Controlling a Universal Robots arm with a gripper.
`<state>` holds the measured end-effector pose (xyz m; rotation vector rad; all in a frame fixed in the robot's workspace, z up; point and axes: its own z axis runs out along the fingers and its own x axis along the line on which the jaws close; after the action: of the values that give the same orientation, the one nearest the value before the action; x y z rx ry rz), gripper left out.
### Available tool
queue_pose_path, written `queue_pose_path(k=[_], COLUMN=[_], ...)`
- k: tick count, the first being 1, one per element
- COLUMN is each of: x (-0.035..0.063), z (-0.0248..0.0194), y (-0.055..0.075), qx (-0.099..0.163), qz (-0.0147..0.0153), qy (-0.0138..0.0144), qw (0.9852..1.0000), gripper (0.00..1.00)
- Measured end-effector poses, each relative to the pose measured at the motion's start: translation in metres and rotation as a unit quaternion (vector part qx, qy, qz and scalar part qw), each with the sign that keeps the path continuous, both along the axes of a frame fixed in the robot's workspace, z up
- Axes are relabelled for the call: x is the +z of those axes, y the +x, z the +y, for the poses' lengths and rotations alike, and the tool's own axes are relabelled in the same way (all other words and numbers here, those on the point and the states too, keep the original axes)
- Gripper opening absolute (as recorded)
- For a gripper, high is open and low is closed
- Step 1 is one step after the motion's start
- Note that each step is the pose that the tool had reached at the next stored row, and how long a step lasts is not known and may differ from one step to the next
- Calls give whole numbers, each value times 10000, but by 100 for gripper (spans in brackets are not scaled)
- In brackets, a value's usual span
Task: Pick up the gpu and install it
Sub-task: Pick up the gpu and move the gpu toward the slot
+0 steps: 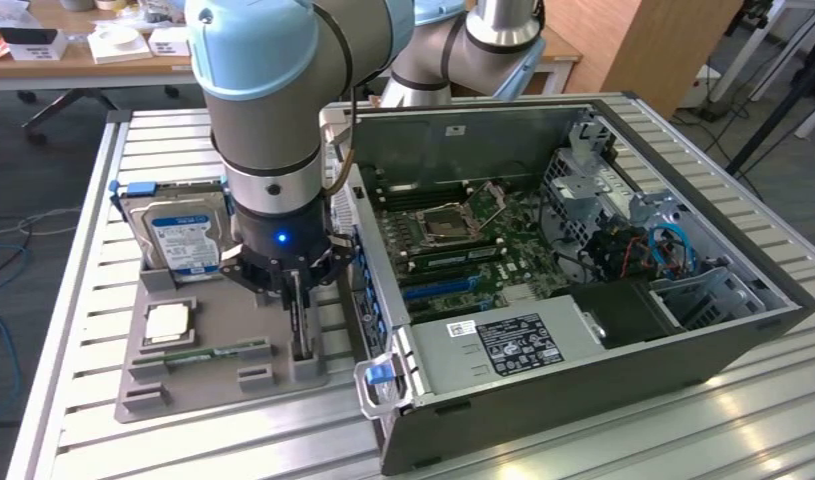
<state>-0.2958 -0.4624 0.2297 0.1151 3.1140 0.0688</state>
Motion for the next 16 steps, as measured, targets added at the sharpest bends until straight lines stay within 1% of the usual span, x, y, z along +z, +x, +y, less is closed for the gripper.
queue_pose_path(k=[10,16], x=[-1,1], z=[0,0], y=[3,3], qx=[104,107], qz=[0,0], qy=[0,1], qw=[9999,9999], gripper=[26,26])
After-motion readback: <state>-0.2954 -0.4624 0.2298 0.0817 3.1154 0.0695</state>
